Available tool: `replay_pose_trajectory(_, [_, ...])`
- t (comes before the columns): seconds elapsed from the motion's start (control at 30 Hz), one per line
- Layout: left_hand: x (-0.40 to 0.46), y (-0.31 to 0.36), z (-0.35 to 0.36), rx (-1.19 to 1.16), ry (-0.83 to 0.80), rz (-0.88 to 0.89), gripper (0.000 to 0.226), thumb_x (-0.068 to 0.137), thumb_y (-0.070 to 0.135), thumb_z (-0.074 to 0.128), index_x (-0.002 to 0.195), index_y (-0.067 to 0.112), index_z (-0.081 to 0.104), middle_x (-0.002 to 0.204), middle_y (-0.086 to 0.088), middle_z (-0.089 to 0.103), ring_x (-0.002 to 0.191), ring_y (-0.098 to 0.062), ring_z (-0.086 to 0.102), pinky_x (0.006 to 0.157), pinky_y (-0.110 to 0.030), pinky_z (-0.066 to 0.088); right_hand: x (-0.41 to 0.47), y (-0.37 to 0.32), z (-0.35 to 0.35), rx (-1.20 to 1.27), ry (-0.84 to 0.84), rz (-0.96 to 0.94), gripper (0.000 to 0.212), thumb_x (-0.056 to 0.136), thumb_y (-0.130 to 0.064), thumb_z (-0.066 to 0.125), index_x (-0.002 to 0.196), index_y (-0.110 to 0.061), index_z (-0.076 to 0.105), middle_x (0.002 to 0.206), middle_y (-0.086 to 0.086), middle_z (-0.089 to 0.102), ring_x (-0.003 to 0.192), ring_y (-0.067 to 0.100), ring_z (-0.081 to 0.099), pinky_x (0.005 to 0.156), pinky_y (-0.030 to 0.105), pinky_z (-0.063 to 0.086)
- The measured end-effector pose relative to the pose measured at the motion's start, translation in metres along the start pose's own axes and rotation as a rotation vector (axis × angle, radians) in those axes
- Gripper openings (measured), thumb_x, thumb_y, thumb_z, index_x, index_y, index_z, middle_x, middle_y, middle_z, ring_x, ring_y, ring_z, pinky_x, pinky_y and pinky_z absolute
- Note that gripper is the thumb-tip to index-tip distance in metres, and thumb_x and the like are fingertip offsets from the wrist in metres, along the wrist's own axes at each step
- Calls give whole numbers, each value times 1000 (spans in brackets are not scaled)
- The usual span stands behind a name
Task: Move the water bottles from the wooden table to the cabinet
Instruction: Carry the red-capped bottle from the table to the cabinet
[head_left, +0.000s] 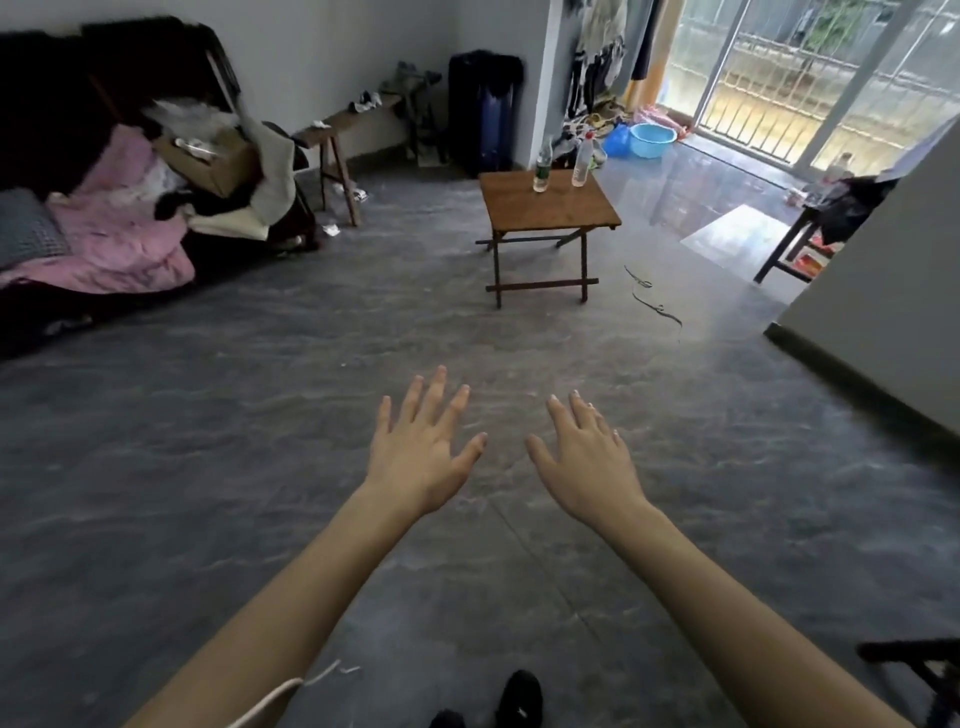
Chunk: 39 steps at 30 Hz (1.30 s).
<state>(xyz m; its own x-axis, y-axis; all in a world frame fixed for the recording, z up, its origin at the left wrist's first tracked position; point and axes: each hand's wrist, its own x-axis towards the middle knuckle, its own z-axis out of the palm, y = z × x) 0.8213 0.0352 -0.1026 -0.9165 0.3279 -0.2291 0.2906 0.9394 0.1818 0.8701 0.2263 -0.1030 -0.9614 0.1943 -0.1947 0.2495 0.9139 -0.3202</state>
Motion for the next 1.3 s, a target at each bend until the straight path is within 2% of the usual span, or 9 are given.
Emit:
replay_pose_trajectory(0.27, [69,67,-19,-2,50,30,71,103,64,23,163,36,-1,170,6,-22,158,-17,-19,125,-49,-11,51,62,-48,1,28,-40,71,97,-45,45,157,-22,16,166,9,10,152,26,10,121,48,20])
replay_pose_trajectory(0.6, [130,122,-46,40,89,45,70,103,64,24,163,32,8,172,4,-14,159,-18,-13,127,-50,-9,113,115,-99,51,91,-64,72,96,-43,48,157,-22,17,166,8,10,152,26,10,122,48,20])
replay_pose_trajectory(0.8, [174,131,-60,80,68,67,70,103,63,26,163,31,8,172,4,-13,159,-19,-12,127,-50,-9,159,125,-110,244,-13,-43,71,95,-39,52,156,-21,21,166,7,13,151,26,15,119,43,23])
replay_pose_trajectory(1.0, [251,132,-78,86,26,121,70,103,62,28,163,32,7,172,4,-14,159,-18,-13,127,-49,-9,237,128,-132,109,66,-36,72,95,-37,51,157,-20,20,165,9,13,150,30,16,119,49,25])
replay_pose_trajectory(1.13, [315,137,-95,60,35,149,70,104,62,29,163,32,8,172,4,-15,159,-18,-14,126,-49,-10,295,127,-150,41,82,-42,72,95,-37,51,157,-20,20,165,9,13,150,30,16,119,47,24])
replay_pose_trajectory(1.3, [401,157,-115,47,50,225,71,103,62,30,163,30,9,172,3,-14,159,-20,-13,126,-50,-9,359,138,-176,57,116,51,72,96,-41,50,157,-22,18,166,6,12,151,28,15,119,45,22])
